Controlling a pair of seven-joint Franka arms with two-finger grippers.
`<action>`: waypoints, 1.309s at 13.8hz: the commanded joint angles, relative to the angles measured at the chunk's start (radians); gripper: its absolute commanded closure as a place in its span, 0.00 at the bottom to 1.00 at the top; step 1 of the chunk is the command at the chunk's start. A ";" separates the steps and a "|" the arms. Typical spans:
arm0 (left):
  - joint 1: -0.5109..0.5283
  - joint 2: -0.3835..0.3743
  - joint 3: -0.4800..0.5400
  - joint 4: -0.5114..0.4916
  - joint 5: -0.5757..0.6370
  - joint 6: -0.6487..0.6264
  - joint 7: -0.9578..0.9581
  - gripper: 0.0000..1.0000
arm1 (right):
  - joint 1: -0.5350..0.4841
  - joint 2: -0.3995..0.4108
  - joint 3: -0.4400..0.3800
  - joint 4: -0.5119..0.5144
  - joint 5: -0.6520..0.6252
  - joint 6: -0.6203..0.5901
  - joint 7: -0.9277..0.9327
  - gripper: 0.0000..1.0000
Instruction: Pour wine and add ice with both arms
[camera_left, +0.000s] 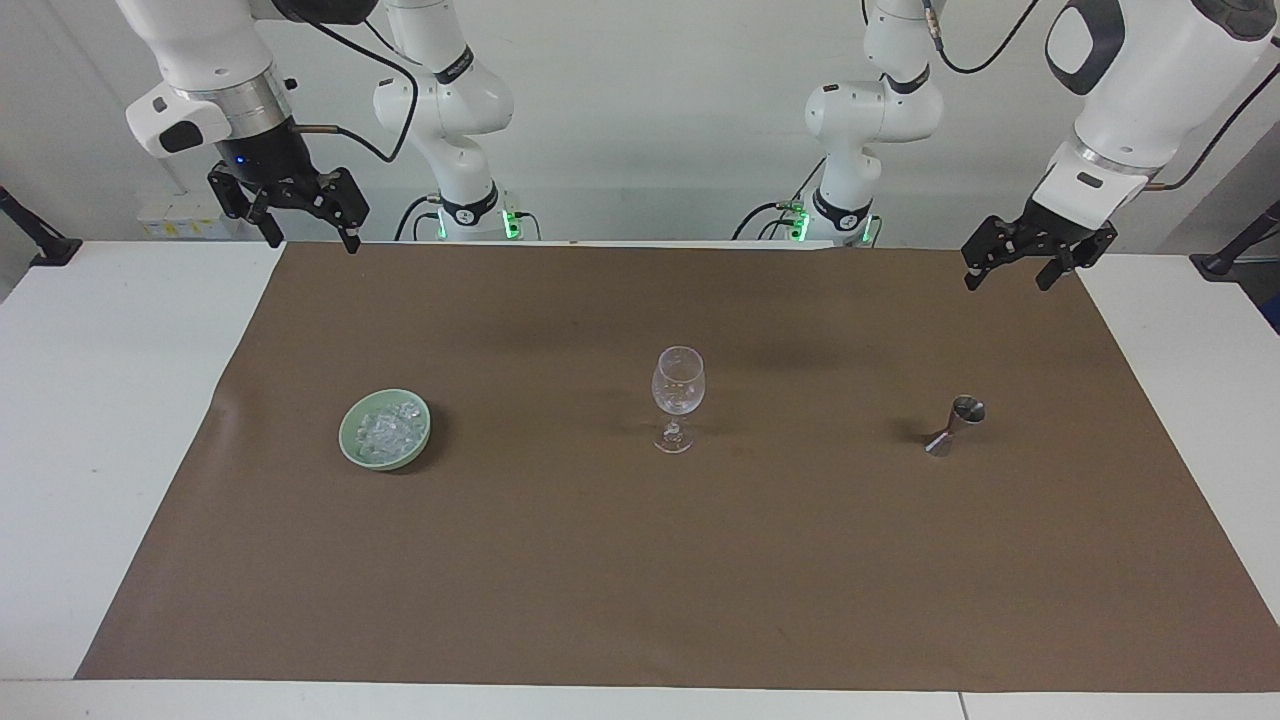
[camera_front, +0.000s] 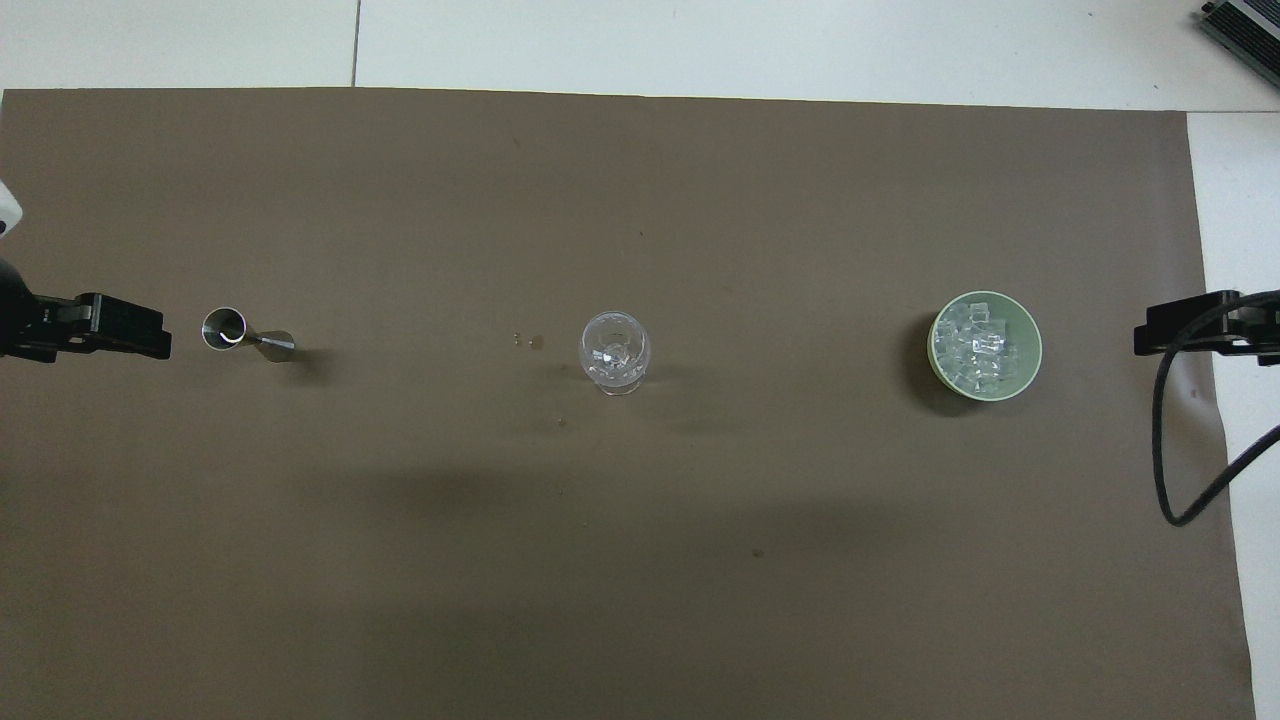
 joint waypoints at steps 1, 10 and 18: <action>0.007 -0.042 -0.001 -0.048 -0.015 0.022 -0.012 0.00 | -0.003 -0.024 0.002 -0.026 0.017 -0.002 -0.008 0.00; 0.032 -0.040 0.001 -0.050 -0.015 0.056 -0.009 0.00 | -0.003 -0.024 0.002 -0.026 0.017 -0.002 -0.008 0.00; 0.090 -0.040 0.001 -0.057 -0.128 0.077 -0.006 0.00 | -0.001 -0.024 0.004 -0.029 0.017 0.012 -0.017 0.00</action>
